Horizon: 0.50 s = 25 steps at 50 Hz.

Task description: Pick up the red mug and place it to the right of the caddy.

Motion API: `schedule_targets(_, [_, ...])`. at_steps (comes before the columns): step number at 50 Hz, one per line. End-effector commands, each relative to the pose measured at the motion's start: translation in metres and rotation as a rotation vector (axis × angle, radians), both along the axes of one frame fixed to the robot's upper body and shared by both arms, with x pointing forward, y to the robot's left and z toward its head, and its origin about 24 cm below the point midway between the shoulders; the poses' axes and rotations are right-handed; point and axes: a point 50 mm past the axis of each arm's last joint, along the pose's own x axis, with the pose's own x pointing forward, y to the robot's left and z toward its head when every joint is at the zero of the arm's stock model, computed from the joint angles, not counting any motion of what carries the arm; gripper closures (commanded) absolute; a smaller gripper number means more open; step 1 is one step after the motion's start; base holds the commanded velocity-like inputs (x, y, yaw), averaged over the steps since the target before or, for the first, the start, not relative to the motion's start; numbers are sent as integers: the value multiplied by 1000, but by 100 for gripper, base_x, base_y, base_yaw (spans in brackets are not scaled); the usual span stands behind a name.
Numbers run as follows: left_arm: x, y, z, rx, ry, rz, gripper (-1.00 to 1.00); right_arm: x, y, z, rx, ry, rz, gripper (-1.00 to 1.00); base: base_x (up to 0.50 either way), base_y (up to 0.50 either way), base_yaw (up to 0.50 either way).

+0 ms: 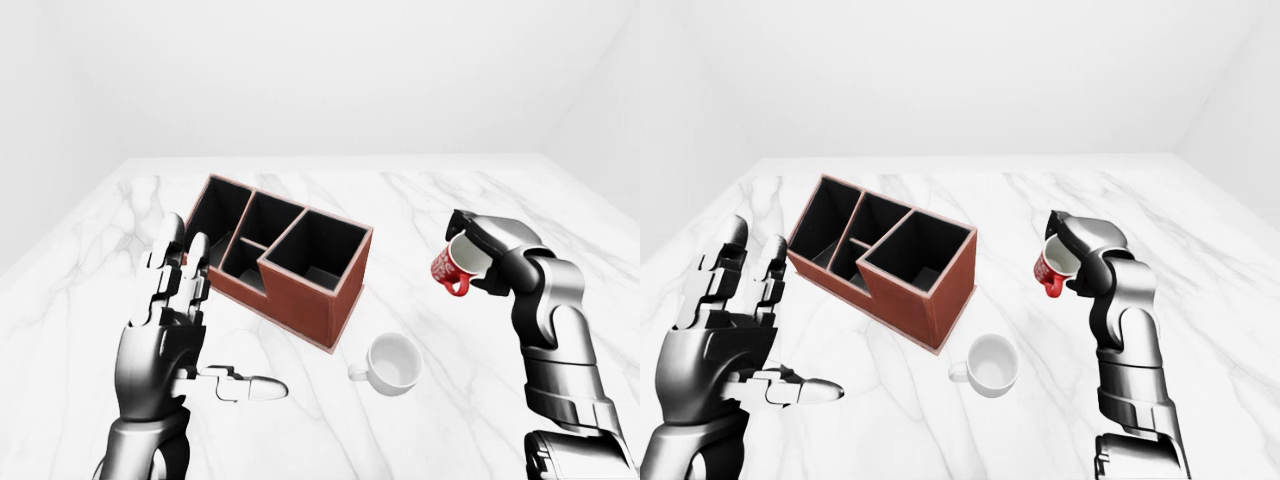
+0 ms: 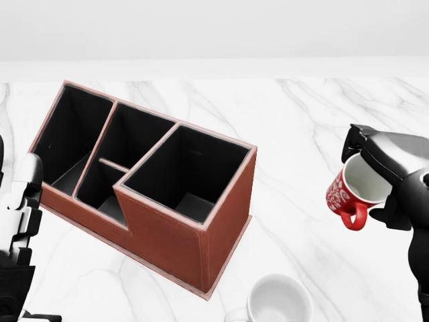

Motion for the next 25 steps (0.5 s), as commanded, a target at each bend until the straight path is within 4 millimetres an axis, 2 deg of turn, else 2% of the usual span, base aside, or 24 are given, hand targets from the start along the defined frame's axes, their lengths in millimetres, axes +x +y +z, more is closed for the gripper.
schedule_targets(1, [-1, 1, 2, -1, -13, 2, -100, 17, 27, -8, -10, 45, 56, 100, 0, 0, 0])
schedule_targets(17, [-2, 2, 5, -3, -28, 5, -100, 35, 52, -40, 39, 193, 112, 100, 0, 0, 0])
schedule_targets(25, [-2, 3, 6, -4, -34, 5, -100, 40, 58, -57, 53, 277, 121, 100, 0, 0, 0])
